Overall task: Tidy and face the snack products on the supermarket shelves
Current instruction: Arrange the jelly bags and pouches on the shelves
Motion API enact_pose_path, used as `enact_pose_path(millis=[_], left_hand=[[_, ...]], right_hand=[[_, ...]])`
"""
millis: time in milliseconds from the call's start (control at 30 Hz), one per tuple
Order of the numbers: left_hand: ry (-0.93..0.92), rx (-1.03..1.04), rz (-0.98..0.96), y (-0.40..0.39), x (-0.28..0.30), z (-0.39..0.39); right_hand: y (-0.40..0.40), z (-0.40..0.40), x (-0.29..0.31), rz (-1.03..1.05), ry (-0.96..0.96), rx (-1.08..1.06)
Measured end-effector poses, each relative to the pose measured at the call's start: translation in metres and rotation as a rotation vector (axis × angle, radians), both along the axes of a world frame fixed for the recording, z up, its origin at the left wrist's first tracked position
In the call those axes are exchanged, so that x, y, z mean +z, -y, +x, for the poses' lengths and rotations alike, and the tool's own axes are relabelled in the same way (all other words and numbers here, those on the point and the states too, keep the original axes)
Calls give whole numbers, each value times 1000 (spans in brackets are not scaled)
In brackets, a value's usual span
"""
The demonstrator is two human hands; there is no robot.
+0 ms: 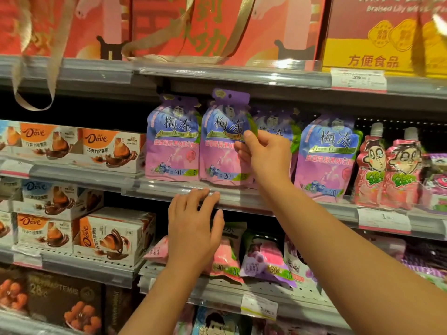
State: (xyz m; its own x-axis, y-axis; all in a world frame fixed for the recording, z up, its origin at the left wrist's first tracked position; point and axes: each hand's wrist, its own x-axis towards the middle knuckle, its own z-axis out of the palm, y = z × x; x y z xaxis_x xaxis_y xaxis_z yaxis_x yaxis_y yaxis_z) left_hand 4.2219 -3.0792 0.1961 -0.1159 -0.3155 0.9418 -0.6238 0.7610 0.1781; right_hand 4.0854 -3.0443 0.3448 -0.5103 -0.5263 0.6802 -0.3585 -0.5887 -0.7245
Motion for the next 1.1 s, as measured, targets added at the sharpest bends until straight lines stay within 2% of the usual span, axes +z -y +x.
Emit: enact_pose_path(millis=[233,367,433,567,767,867,967,1100], left_hand=[[1,1,22,-1,2,0],[2,-1,41,-3,3,1],[5,0,37,-4,4,2],[15,5,23,-4,3,2],[35,-8,26,-5,2,3],[50,-25,52,-9,0,4],[64,-67,84,-18,-7,2],[-45,-182,78,-42,-49,-1]], right_hand=[[-7,-12,9,255,-24,123],[-12,-17,18,433,-399,-189],[-12,-16,16,486,-467,-248],[-11,-13,13,483,-463,-251],[-33,-16,7,384,-417,-84],[-69,-26,-8,249,-443,-164],[-125,-43,-48,127,-489,-253],[-194,-79,-143,260,-444,-290]])
